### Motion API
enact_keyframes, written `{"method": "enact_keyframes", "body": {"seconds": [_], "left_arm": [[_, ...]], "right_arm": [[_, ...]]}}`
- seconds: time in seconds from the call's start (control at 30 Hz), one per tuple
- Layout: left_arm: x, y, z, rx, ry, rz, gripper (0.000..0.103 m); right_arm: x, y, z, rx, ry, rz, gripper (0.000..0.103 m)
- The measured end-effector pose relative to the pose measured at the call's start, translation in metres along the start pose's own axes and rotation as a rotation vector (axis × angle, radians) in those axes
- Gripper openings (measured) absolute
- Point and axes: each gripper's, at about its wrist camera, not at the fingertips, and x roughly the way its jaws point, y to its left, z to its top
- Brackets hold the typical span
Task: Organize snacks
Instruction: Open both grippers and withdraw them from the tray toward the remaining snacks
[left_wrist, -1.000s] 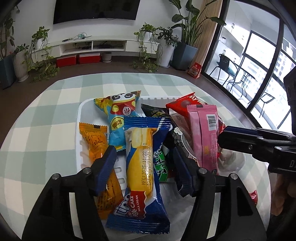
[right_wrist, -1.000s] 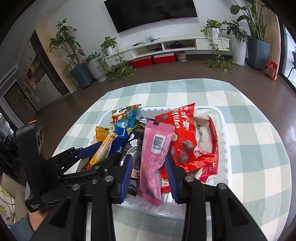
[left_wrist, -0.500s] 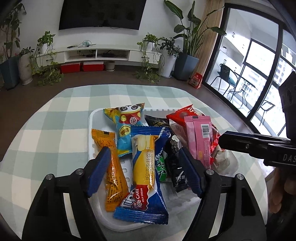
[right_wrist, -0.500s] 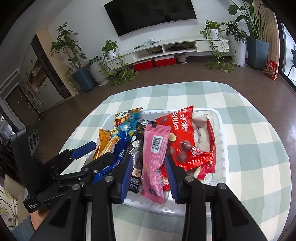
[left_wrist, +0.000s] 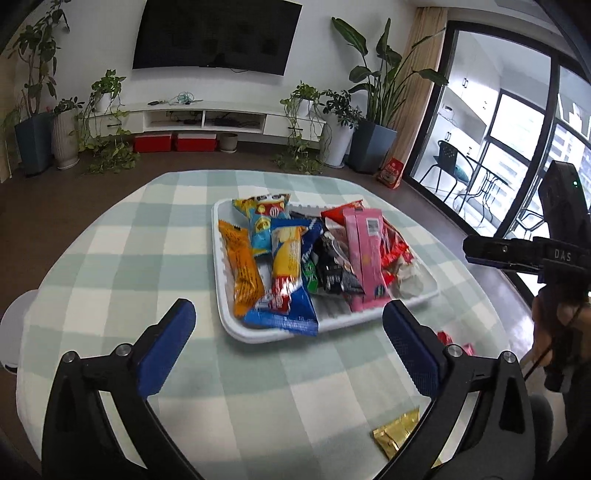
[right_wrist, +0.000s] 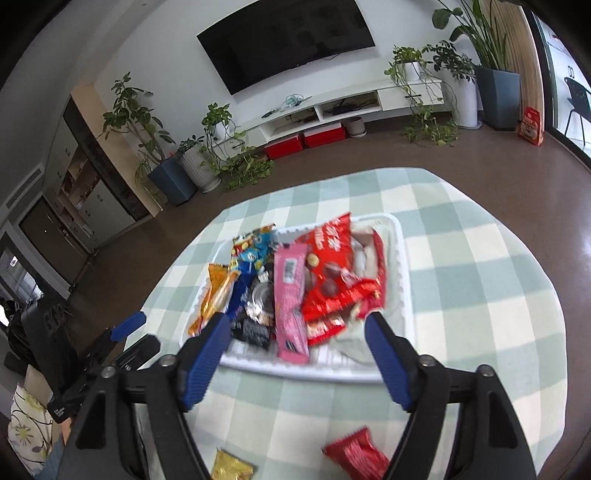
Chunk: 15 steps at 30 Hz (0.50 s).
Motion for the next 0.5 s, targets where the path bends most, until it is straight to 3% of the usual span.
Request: {"method": "enact_keyframes", "body": {"seconds": [0.27, 0.5], "left_arm": [[-0.033, -0.037, -0.075, -0.023, 0.115, 0.015, 0.103], [-0.024, -0.066, -0.109, -0.049, 0.242, 0.038, 0.103]], "right_arm": [[-0.028, -0.016, -0.063, -0.072, 0.076, -0.029, 0.087], [-0.045, -0.021, -0.103, -0.13, 0.096, -0.037, 0.087]]}}
